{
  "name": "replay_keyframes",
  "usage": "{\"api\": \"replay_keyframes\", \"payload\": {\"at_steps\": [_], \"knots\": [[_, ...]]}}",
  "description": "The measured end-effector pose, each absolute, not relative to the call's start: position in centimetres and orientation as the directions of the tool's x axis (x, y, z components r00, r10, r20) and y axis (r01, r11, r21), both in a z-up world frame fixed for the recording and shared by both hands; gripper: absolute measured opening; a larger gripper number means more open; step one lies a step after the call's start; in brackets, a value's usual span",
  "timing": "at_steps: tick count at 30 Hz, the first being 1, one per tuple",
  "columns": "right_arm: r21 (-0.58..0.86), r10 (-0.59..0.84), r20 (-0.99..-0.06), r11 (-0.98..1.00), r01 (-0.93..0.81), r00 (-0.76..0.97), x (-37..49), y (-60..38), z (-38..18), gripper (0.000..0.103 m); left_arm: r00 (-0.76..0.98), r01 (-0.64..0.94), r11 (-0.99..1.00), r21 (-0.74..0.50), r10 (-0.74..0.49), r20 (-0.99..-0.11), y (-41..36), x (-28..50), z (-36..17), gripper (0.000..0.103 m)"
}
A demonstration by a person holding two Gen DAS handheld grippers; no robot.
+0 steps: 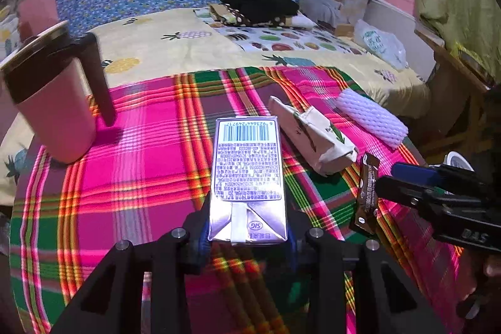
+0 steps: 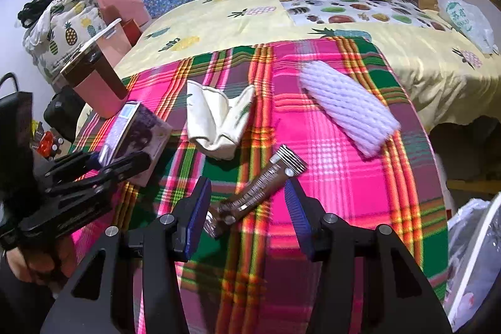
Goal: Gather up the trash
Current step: 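Grasp the white cloth bag with the right gripper while the left gripper holds the carton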
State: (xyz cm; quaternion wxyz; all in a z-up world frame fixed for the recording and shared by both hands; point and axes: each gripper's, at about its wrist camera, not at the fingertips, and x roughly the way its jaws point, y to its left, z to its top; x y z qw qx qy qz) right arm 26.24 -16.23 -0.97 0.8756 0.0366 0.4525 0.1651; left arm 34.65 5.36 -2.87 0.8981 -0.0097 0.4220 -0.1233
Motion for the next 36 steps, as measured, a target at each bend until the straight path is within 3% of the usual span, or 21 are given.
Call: {"api": "replay_keyframes", "payload": {"at_steps": [15,27,30,36], "knots": [[0.203,0.321,-0.757,0.943,-0.262,0.569,29.0,-14.6,-0.2,0.05,0.639,0.169,0.973,-0.158,-0.231,-0.734,8.2,34.1,-2.6,0.038],[0.227,0.339,-0.803,0.934,-0.275,0.491,30.0,-13.0,-2.3,0.05,0.638,0.158,0.973,-0.171,-0.233,-0.734,8.4,34.3,-3.1,0.038],[0.23,0.355,-0.8,0.926,-0.3,0.483,29.6,-12.6,-2.1,0.03,0.642,0.155,0.973,-0.17,-0.23,-0.732,8.3,34.0,-2.9,0.038],[0.213,0.354,-0.78,0.926,-0.312,0.516,28.6,-13.1,-0.8,0.029,0.654,0.141,0.975,-0.173,-0.223,-0.723,8.6,33.1,-1.9,0.038]]}}
